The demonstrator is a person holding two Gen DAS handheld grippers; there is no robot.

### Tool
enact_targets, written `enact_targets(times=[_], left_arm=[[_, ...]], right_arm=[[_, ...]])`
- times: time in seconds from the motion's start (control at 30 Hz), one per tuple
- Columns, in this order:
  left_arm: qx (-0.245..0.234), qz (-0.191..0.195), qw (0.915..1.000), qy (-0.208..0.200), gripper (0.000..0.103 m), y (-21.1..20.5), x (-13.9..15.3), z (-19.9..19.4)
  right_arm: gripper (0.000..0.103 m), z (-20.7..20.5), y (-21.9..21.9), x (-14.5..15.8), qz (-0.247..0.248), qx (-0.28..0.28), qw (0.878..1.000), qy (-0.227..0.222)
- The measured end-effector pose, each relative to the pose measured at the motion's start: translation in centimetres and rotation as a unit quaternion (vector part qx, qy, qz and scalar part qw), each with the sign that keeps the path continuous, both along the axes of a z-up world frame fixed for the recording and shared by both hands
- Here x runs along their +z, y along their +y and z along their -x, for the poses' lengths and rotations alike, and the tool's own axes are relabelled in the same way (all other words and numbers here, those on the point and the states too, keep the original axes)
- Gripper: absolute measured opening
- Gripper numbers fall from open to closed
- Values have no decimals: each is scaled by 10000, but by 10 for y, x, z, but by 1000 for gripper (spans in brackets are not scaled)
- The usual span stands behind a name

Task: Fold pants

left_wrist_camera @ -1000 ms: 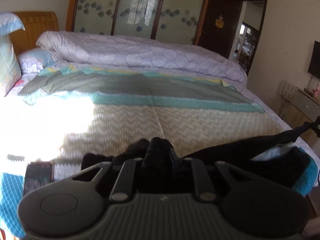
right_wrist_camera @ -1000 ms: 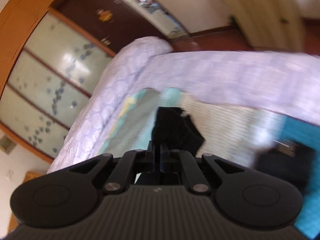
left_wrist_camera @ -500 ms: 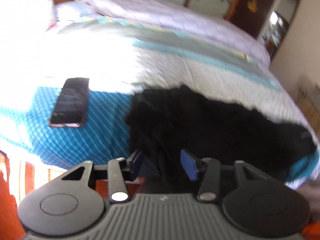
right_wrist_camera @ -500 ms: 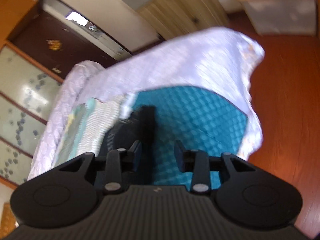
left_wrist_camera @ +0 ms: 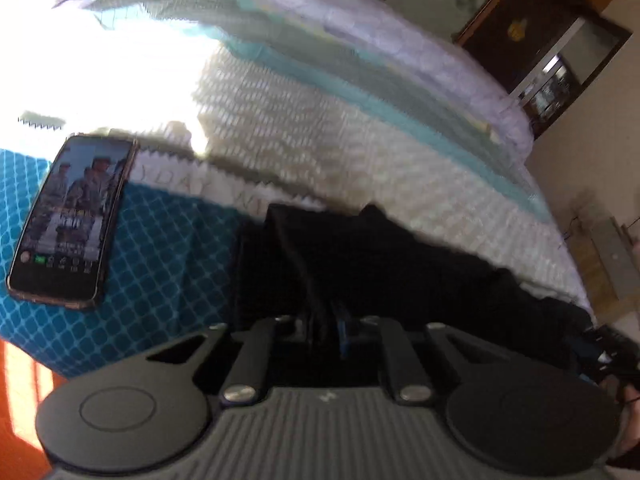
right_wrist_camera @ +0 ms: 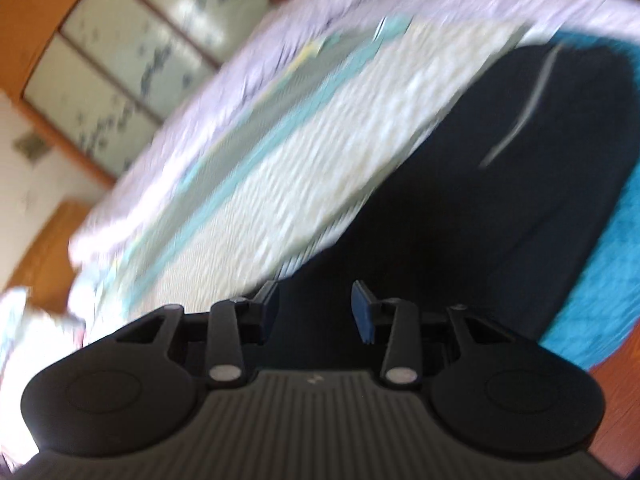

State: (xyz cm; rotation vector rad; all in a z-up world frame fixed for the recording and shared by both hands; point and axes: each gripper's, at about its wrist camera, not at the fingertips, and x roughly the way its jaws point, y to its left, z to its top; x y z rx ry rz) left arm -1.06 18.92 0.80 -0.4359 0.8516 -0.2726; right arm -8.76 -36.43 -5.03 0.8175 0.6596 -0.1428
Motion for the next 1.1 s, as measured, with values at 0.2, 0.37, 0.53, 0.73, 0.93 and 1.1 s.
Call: enact_targets(times=[0.2,0.37,0.53,0.73,0.93,1.1], left_arm=[[907,-421,9839,-1484,10,34,30,49],[753,-706,9942,290,21,21,-52,31],[1247,597,9893,459,59,41,-52,44],[1148,1064,9845,789,80,32,-65,32],[672,-451,9966,170,26,-22,-45,18],[1122,-564,9917,-280,22,-4,-16,33]], right_arm=[[44,-22,40,-18,-12,572,9978,331],[44,-24,39,-21,-84,566,9976,390],[44,-9,35,-12,-45,506,9984,267],[44,3,15,-8,-236,310,9992,115],[44,19,-16,-5,-163,-212,9996,16],[44,35,-50,4,20,-636,9979,-142]])
